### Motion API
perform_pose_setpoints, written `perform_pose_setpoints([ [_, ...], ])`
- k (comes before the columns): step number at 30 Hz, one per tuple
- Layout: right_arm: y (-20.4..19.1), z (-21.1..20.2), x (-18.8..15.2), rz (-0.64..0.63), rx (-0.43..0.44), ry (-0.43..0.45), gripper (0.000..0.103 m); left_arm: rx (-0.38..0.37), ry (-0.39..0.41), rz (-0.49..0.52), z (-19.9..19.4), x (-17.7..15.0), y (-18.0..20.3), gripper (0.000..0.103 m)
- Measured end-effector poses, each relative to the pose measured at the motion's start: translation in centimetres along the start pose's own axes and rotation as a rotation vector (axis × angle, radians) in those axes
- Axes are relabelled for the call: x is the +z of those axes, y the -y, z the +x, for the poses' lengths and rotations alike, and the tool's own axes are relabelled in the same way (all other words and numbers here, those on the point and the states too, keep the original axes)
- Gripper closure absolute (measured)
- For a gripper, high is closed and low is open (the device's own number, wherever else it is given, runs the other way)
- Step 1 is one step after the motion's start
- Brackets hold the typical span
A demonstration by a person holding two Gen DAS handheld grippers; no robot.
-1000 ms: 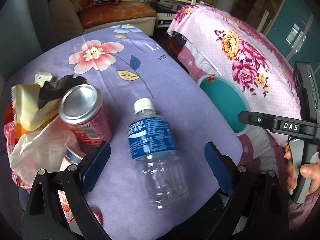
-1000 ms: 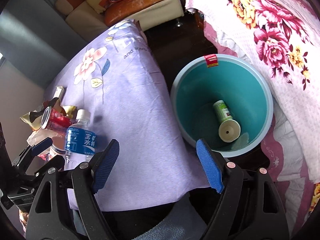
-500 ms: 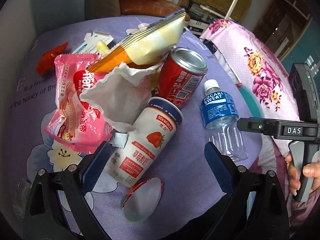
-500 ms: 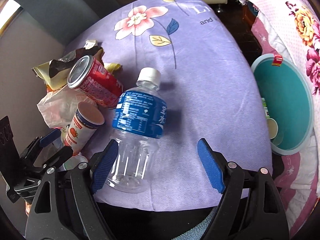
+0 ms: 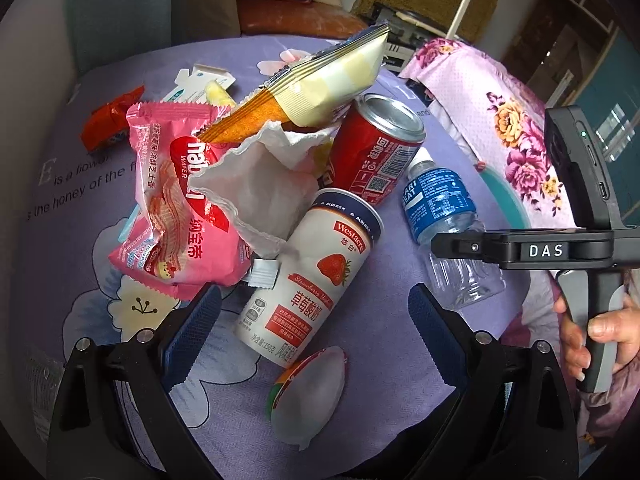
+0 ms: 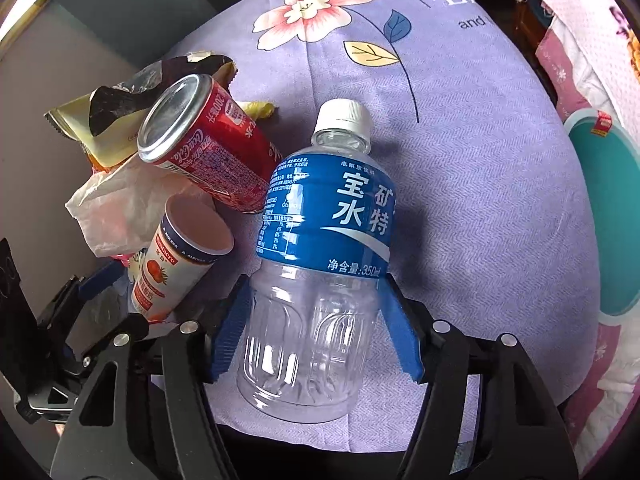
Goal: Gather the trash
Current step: 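Grasp the water bottle with the right gripper while the left grasps the white strawberry cup, then drop the bottle and strawberry cup into the teal bin, opening both grippers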
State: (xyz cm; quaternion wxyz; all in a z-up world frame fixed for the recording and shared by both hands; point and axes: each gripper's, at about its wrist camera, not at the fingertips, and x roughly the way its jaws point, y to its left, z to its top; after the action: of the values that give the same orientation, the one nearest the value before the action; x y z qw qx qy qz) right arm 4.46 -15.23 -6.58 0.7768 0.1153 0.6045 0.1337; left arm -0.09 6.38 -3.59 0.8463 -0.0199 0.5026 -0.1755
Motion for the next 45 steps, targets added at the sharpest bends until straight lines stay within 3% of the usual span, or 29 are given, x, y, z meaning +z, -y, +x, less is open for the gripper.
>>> perform_pose_setpoints([
  [6, 2.0, -1.1, -0.6, 0.01, -0.064, 0.029, 0.042, -0.015, -0.005, 0.094, -0.7, 0.7, 2.6, 0.03],
  [10, 3.6, -1.7, -1.4, 0.03, -0.071, 0.039, 0.041, 0.063, -0.027, 0.185, 1.1, 1.2, 4.4, 0.03],
  [14, 4.4, -2.2, -1.8, 0.031, -0.083, 0.046, 0.041, 0.112, -0.091, 0.207, 3.7, 1.7, 3.7, 0.03],
  [20, 4.8, -2.1, -1.7, 0.028, -0.072, 0.05, 0.041, 0.117, -0.159, 0.215, 6.4, 1.1, 3.2, 0.03],
  [23, 4.8, -1.9, -1.3, 0.03, -0.062, 0.05, 0.041, 0.137, -0.166, 0.234, 7.5, 0.6, 3.8, 0.042],
  [25, 4.8, -1.9, -1.1, 0.03, -0.057, 0.049, 0.041, 0.123, -0.165, 0.231, 7.6, 0.7, 4.2, 0.047],
  [33, 5.4, -1.1, 0.0, 0.043, -0.019, 0.056, 0.041, 0.081, -0.15, 0.15, 7.7, 1.3, 4.5, 0.049],
  [45, 8.3, -4.4, -1.1, 0.092, 0.056, 0.17, 0.041, 0.001, -0.085, 0.108, 2.9, 2.8, 6.1, 0.049],
])
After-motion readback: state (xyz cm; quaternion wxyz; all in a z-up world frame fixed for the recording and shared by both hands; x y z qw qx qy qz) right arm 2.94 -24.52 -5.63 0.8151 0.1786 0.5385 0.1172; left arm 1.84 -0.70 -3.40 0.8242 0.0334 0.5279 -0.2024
